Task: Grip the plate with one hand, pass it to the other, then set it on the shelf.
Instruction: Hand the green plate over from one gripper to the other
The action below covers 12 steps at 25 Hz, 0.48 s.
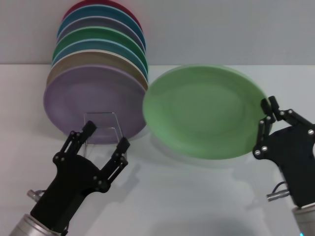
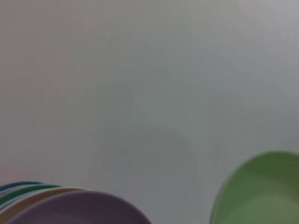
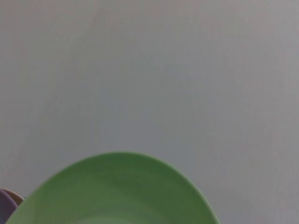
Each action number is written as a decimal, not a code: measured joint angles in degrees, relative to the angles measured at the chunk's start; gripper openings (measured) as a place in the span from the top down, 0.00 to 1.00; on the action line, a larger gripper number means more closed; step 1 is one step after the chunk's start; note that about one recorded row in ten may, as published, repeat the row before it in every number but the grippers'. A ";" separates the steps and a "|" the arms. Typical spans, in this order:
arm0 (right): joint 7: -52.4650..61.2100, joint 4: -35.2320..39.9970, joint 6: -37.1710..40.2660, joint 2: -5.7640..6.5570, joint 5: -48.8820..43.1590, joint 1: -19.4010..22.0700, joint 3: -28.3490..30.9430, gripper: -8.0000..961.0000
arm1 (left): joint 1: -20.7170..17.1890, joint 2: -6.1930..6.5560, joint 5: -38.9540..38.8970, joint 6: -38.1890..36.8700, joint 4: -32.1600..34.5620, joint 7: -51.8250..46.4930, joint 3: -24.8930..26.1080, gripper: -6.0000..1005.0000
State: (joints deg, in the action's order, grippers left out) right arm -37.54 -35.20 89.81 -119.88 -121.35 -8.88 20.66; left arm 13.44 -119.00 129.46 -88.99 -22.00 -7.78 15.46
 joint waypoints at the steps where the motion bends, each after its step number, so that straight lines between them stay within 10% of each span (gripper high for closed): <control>1: -0.79 -0.69 0.18 0.00 0.29 0.01 -0.87 0.97 | 0.14 0.01 -0.02 0.63 -0.19 0.21 -0.01 0.20; 12: -10.71 -5.66 -0.20 0.00 2.33 0.56 -6.62 0.97 | 2.66 0.10 -0.32 6.02 -0.32 -0.26 0.51 0.20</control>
State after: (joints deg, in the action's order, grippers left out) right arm -48.25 -40.86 89.61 -119.88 -119.02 -8.32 14.04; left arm 16.10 -118.91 129.14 -82.97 -22.33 -8.04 15.97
